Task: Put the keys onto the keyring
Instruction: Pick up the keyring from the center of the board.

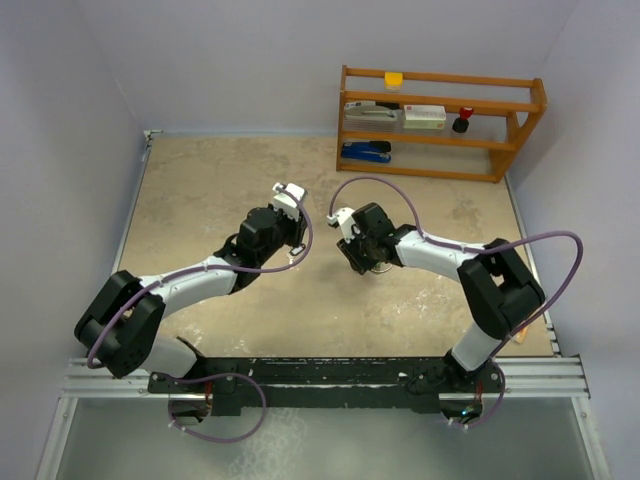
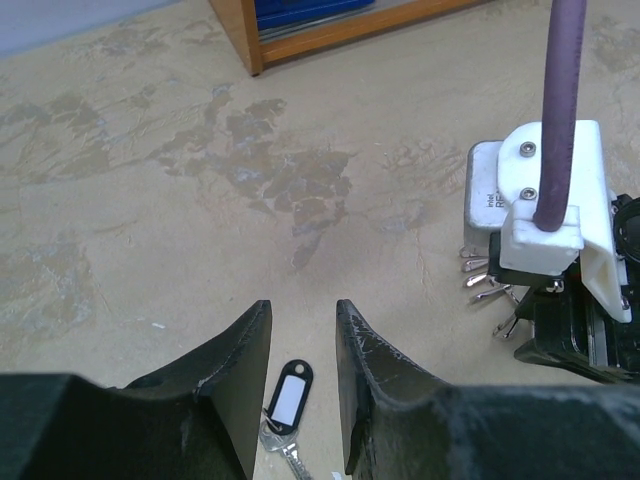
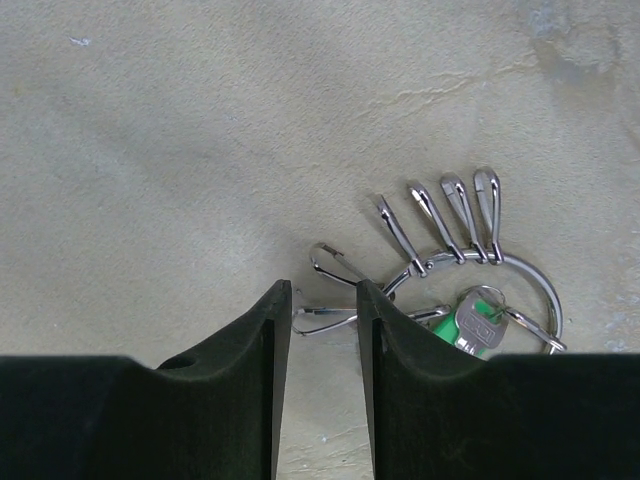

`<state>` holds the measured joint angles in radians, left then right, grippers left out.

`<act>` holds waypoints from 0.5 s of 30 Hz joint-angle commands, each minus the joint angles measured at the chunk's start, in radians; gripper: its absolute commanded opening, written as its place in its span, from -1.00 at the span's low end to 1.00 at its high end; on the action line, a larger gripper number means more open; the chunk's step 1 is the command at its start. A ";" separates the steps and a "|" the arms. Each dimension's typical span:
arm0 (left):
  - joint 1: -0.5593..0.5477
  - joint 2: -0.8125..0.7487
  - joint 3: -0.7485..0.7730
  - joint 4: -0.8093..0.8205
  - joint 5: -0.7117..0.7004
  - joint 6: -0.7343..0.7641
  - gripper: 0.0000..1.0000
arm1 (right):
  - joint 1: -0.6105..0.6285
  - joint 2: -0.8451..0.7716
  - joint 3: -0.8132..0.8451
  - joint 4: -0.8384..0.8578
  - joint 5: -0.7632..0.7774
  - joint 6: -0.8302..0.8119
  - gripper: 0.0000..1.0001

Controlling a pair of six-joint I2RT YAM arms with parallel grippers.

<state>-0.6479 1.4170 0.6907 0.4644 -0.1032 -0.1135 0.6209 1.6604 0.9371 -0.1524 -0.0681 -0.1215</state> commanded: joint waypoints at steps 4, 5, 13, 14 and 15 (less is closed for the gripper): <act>0.011 -0.035 -0.003 0.054 0.010 -0.012 -0.41 | 0.013 0.009 0.053 0.033 -0.002 -0.030 -0.27; 0.011 -0.036 -0.003 0.053 0.010 -0.012 -0.41 | 0.013 0.011 0.054 0.034 0.000 -0.032 -0.27; 0.015 -0.036 -0.003 0.057 0.013 -0.012 -0.41 | 0.022 0.035 0.070 0.028 0.028 -0.044 -0.27; 0.014 -0.035 -0.003 0.058 0.012 -0.012 -0.41 | 0.022 0.043 0.074 0.024 0.033 -0.045 -0.27; 0.015 -0.035 -0.004 0.057 0.014 -0.012 -0.41 | 0.021 0.050 0.080 0.016 0.036 -0.045 -0.27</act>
<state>-0.6415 1.4136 0.6888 0.4652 -0.1009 -0.1135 0.6361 1.6917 0.9718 -0.1349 -0.0605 -0.1463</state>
